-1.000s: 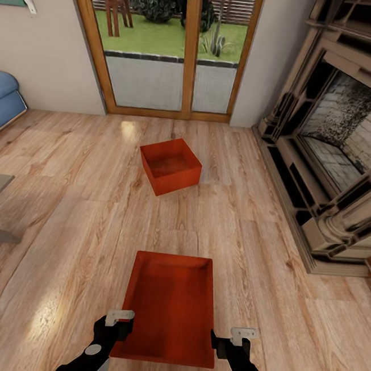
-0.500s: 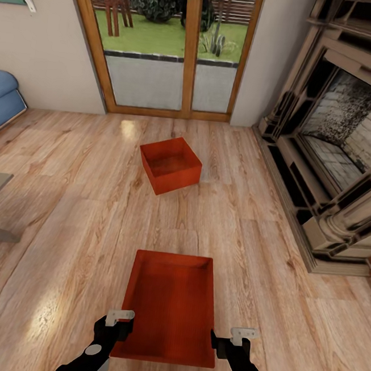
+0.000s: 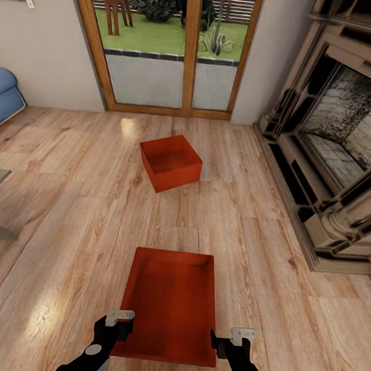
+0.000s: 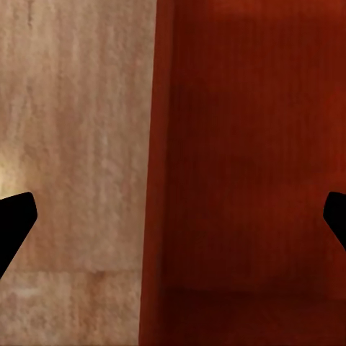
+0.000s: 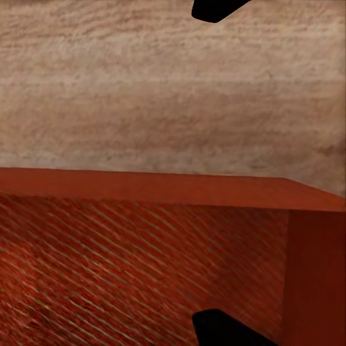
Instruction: Move the two storage containers from the living room to the garage. In the garage, place one container on the floor and stack the other container on top of it (either order is fine).
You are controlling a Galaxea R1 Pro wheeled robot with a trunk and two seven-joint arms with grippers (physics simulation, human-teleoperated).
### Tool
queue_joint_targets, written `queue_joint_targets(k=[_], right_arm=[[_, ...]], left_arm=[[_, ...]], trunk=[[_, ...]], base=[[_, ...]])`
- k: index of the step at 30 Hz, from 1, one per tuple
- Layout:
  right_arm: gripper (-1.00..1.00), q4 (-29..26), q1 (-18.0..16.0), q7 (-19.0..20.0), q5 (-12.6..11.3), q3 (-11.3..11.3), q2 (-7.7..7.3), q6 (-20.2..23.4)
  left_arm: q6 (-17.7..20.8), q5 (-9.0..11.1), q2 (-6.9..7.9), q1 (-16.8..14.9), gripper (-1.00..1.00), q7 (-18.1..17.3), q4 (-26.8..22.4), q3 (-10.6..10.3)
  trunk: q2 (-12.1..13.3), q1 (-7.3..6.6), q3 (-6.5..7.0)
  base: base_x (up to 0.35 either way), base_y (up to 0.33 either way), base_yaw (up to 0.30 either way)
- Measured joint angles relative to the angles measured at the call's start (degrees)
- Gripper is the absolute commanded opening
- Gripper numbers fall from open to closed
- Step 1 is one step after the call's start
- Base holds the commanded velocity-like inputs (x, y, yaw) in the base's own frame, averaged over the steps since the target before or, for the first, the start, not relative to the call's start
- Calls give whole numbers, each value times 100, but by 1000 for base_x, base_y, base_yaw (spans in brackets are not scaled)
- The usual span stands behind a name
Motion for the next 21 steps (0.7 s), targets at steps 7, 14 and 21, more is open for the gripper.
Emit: queue_joint_targets(k=[7, 14, 21], right_arm=[[100, 2, 0, 0, 3, 0, 0, 0], [100, 2, 2, 0, 4, 0, 0, 0], [100, 3, 1, 0, 5, 0, 0, 0]], left_arm=[[0, 2, 0, 0, 100, 0, 0, 4], [0, -4, 1, 0, 100, -7, 0, 2], [0, -20, -2, 0, 100, -10, 0, -2]], trunk=[[0, 0, 0], [0, 1, 0], [0, 0, 0]], base=[[-6, 0, 0], [-137, 20, 0], [-14, 2, 0]])
